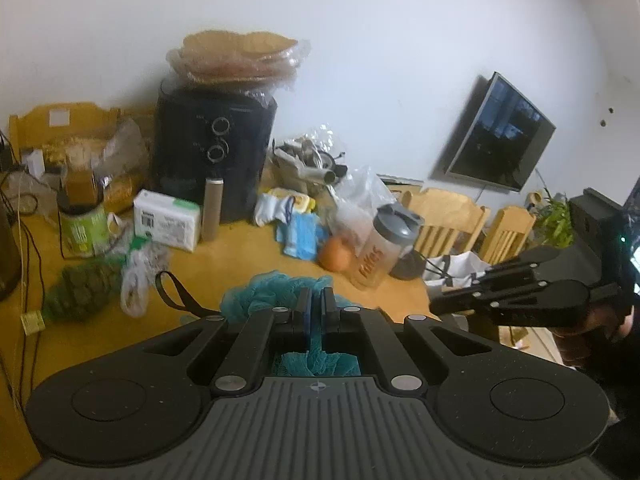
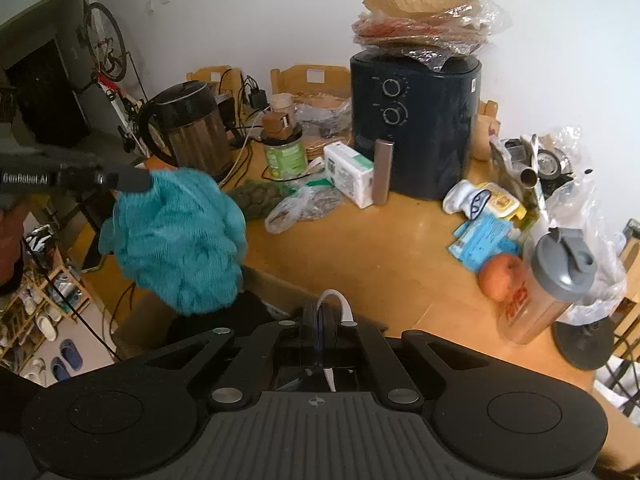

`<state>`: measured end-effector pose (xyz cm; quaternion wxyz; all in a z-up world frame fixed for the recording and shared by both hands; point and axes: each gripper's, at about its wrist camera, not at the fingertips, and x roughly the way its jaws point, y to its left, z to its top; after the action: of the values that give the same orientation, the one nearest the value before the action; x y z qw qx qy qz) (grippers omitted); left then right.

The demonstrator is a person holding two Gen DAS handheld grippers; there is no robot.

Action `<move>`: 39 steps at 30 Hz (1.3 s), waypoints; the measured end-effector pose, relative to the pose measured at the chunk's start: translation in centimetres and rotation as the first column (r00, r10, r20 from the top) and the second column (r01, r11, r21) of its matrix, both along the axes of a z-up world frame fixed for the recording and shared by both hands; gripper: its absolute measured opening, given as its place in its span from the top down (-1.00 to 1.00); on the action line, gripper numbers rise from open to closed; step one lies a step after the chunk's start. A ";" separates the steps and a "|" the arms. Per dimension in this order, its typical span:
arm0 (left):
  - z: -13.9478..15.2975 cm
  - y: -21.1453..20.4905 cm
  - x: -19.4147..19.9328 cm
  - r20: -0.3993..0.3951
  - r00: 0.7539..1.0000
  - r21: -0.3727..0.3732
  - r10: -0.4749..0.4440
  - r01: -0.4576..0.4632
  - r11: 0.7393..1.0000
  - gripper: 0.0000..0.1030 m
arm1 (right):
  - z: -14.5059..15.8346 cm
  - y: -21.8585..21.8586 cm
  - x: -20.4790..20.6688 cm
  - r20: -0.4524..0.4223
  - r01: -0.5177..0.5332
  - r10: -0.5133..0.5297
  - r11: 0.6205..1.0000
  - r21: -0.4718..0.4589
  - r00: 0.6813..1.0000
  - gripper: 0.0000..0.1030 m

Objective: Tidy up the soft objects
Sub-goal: 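Lower the loofah into the box with the left tool while the right tool drops the strap in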

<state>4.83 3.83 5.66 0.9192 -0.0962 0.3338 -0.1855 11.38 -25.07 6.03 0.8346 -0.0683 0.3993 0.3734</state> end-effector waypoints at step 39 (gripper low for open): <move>-3.6 1.1 -6.3 -0.173 0.943 0.000 0.284 -0.289 0.957 0.06 | -0.5 6.3 -2.1 0.014 -0.187 0.188 0.982 -0.035 0.982 -0.93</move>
<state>-1.46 4.90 2.02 0.9030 -0.1712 0.3915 -0.0452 9.28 -18.80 5.58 0.7979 -0.1228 0.3900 0.4429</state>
